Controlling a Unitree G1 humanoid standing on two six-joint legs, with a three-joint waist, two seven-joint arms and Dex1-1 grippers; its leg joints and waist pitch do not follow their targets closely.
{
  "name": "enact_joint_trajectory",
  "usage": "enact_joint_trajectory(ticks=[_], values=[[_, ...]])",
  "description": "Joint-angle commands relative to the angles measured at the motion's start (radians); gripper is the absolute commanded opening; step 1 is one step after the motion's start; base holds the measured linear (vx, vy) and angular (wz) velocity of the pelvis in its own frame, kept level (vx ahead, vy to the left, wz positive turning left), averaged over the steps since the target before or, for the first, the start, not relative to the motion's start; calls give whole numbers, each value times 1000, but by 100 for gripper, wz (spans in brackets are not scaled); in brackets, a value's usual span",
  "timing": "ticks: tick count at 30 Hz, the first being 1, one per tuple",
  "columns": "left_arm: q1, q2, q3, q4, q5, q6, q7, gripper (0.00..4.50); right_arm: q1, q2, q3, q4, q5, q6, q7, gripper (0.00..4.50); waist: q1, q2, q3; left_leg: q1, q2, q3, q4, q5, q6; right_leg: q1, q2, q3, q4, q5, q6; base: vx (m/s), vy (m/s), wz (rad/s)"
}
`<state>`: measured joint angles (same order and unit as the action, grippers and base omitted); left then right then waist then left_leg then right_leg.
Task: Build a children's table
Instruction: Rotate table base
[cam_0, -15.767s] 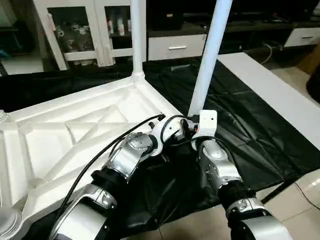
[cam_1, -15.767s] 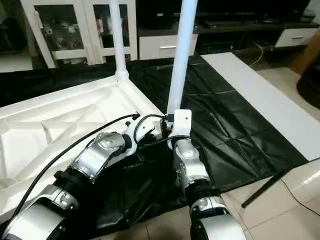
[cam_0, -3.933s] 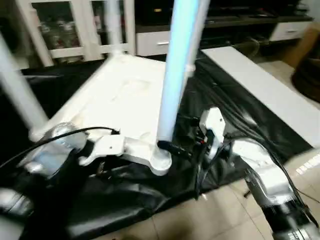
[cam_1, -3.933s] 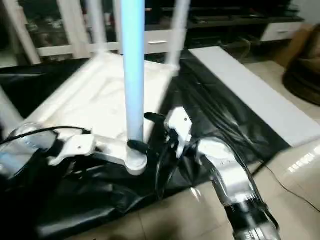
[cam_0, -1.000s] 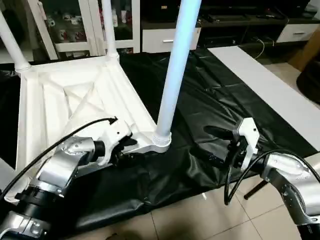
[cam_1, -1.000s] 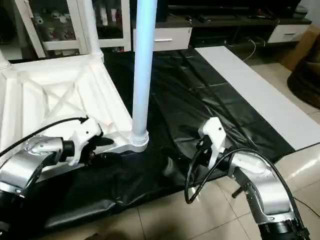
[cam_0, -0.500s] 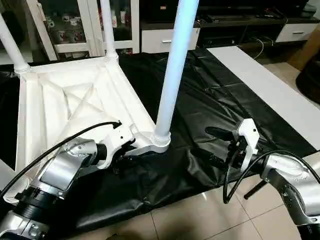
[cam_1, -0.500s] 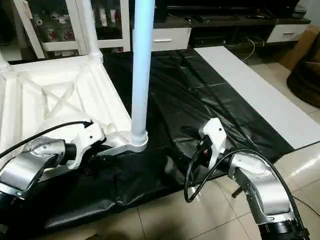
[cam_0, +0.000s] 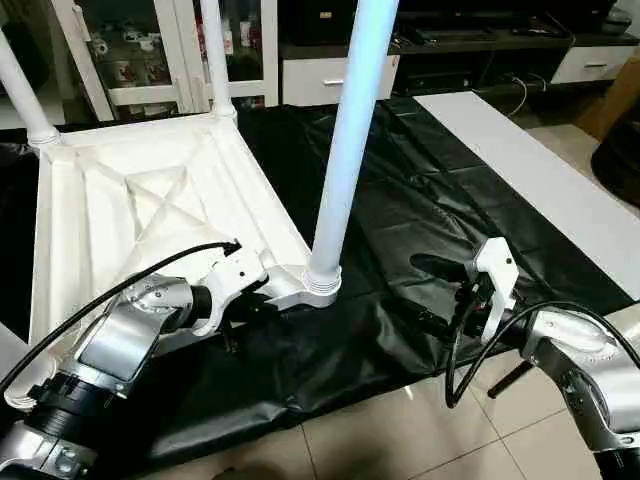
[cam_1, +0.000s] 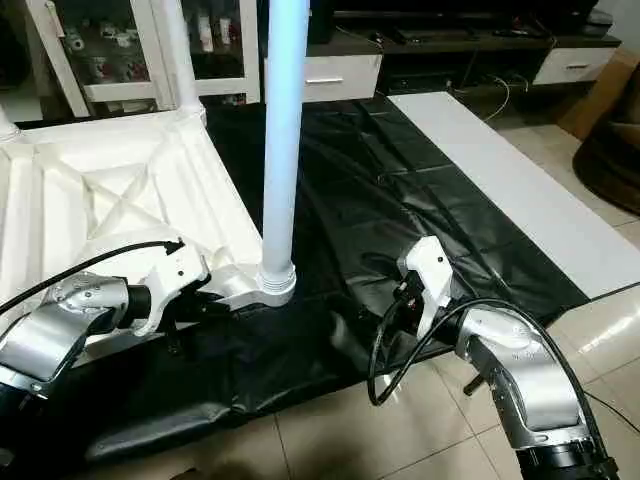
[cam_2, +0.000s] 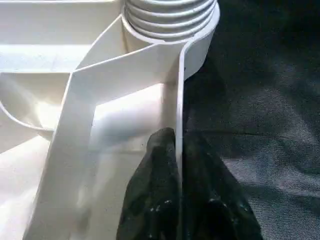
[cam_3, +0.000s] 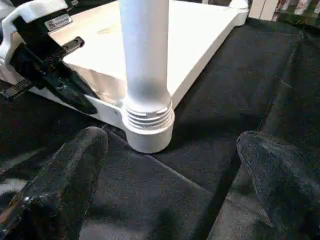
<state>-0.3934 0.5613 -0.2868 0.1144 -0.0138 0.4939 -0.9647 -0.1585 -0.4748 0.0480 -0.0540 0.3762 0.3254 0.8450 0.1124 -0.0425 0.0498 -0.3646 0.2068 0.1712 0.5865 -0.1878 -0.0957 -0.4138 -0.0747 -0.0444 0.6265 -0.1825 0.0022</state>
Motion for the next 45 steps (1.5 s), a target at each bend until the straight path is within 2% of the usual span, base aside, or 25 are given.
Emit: enact_joint_trajectory(ticks=[1,5,11,14,15,19,20,21,22,25,27,29,30,31,32,33,34,38,39,40,41,42,43,44,45], values=[[0,-1,-19,14,8,-6,4,5,2,1,0,11,-15,-1,-15,450,2,14,-61,7,16,-1,-67,-196,7,53,-49,35,-75,-169,-187,0,0,0],[-2,12,-23,37,25,-64,0,2,2,16,5,8,-24,-9,-34,450,2,14,-61,9,16,-1,-68,-204,5,51,-49,35,-77,-179,-182,0,0,0],[-15,72,-24,138,86,-171,15,2,-2,37,10,11,-33,-17,-55,450,1,12,-57,7,13,-2,-72,-241,-3,48,-51,35,-87,-275,-146,0,0,0],[-6,115,6,126,69,-146,-15,2,-2,41,10,9,-31,-16,-57,450,-5,15,-54,8,15,-6,-77,-278,-15,46,-53,35,-92,-345,-128,0,0,0],[-5,120,12,123,63,-142,-20,2,-2,43,10,9,-32,-16,-57,450,-9,12,-52,7,14,-8,-78,-293,-19,47,-54,34,-94,-377,-122,0,0,0],[5,139,16,112,67,-150,-20,2,-4,45,8,10,-32,-15,-54,450,-15,15,-52,12,16,-10,-79,-313,-22,42,-53,34,-95,-390,-122,0,0,0],[7,141,16,109,67,-153,-18,2,-4,46,7,10,-33,-15,-54,450,-17,15,-53,12,16,-9,-79,-307,-21,43,-52,36,-91,-352,-137,0,0,0],[8,136,26,99,50,-141,-20,29,-4,47,7,10,-32,-16,-53,450,-17,15,-53,12,16,-9,-79,-307,-21,43,-52,36,-91,-352,-137,0,0,0],[16,116,63,48,-23,-80,-35,29,-4,48,7,11,-32,-18,-52,450,-18,15,-54,12,16,-7,-78,-299,-21,44,-52,36,-86,-317,-154,0,0,0],[33,101,97,-23,-100,-29,-47,45,-1,48,5,6,-23,-14,-50,450,-18,14,-57,11,16,-5,-75,-261,-16,48,-51,36,-79,-253,-178,0,0,0],[39,98,107,-45,-117,-17,-49,68,0,48,6,5,-23,-14,-50,450,-16,16,-59,12,15,-2,-71,-237,-8,47,-48,36,-76,-212,-191,0,0,0],[49,101,132,-87,-128,-13,-36,81,1,50,5,1,-21,-13,-53,450,-11,19,-63,13,16,-1,-67,-187,3,50,-45,35,-66,-108,-221,0,0,0],[51,105,137,-96,-131,-14,-33,81,2,51,5,-1,-20,-13,-53,450,-11,17,-60,10,15,0,-68,-188,7,52,-44,34,-66,-106,-222,0,0,0],[52,108,150,-105,-123,-34,-15,86,2,51,4,-4,-19,-11,-54,450,-11,17,-60,10,15,0,-68,-188,7,52,-44,34,-66,-106,-222,0,0,0],[52,114,171,-118,-117,-55,6,109,3,52,2,-10,-17,-7,-57,450,-9,17,-58,11,14,0,-69,-213,6,52,-46,34,-72,-152,-209,0,0,0],[51,117,180,-124,-116,-57,13,109,3,53,1,-14,-16,-4,-58,450,-9,13,-57,11,15,0,-71,-224,3,52,-46,34,-74,-174,-202,0,0,0],[50,123,205,-139,-117,-53,29,117,4,56,-3,-23,-12,3,-65,450,-8,13,-54,12,15,-1,-73,-248,-1,51,-48,34,-78,-227,-187,0,0,0],[63,114,290,-218,-129,14,110,117,5,73,-18,-52,-2,21,-101,450,-9,14,-51,15,17,-4,-76,-281,-16,45,-50,34,-85,-306,-159,0,0,0],[70,68,354,-245,-162,64,179,117,9,84,-24,-65,-1,17,-119,450,-8,23,-51,16,17,-4,-76,-286,-21,44,-50,35,-81,-304,-162,0,0,0],[121,-27,441,-278,-219,65,271,117,15,110,-38,-71,-46,-28,-192,450,-9,20,-51,16,18,-4,-74,-286,-27,43,-50,35,-83,-295,-171,0,0,0],[149,-63,467,-292,-239,58,301,117,18,118,-41,-72,-72,-54,-222,450,-9,18,-50,12,18,-3,-74,-288,-30,43,-51,35,-84,-291,-177,0,0,0],[149,-63,467,-292,-239,58,301,117,18,118,-41,-72,-72,-54,-222,450,-8,14,-49,10,16,-4,-75,-297,-30,44,-51,32,-89,-322,-166,0,0,0],[206,-184,510,-317,-287,16,403,117,37,141,-49,-100,-76,-29,-272,450,-7,15,-50,13,14,-3,-75,-302,-25,42,-49,33,-93,-340,-154,-9,5,20],[242,-237,506,-338,-254,-23,476,117,48,157,-47,-112,-78,-24,-294,450,3,23,-57,-39,-7,-51,-88,-243,98,88,-77,-35,-97,-315,-145,-9,5,20],[249,-252,507,-341,-260,-22,487,117,50,162,-46,-114,-79,-24,-299,450,-6,20,-54,-39,-10,-59,-77,-220,136,80,-85,-41,-103,-292,-161,-1,2,49]])
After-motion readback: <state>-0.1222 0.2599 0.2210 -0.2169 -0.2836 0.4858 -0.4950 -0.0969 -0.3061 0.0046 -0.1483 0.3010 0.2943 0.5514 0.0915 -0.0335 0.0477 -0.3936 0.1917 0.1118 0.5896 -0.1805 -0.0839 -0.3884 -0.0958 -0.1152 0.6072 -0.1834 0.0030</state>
